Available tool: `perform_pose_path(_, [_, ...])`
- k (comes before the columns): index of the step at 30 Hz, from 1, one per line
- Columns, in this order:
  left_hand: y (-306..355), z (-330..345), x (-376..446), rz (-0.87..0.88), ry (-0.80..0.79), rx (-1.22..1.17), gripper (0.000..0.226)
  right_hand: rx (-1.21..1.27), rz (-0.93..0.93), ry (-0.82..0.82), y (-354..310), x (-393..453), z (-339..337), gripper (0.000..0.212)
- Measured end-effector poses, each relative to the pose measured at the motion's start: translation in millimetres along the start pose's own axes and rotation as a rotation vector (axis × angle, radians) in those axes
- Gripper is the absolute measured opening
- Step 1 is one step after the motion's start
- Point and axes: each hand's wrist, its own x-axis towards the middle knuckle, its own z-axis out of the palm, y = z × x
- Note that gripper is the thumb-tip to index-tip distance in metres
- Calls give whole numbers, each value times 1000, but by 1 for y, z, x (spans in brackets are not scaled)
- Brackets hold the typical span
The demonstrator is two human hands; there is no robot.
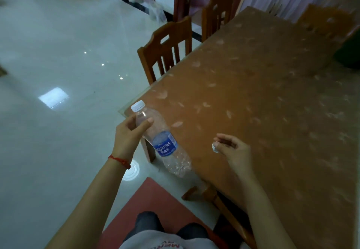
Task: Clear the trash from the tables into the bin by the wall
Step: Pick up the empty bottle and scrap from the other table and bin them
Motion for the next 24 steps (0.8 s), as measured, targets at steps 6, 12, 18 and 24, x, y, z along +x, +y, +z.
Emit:
perform_pose_path(6, [-8, -96, 10, -56, 189, -24, 22, -21, -18, -186, -16, 1, 101, 29])
perform_pose_path(12, [-18, -189, -2, -121, 390, -72, 10, -62, -39, -411, -26, -3, 196, 27])
perform_pose_path(18, [-30, -251, -24, -161, 607, -119, 23, -93, -28, -629, -34, -7, 269, 26])
perform_pose_path(24, [-38, -283, -39, -199, 796, -148, 37, -123, -4, -784, -39, -2, 323, 24])
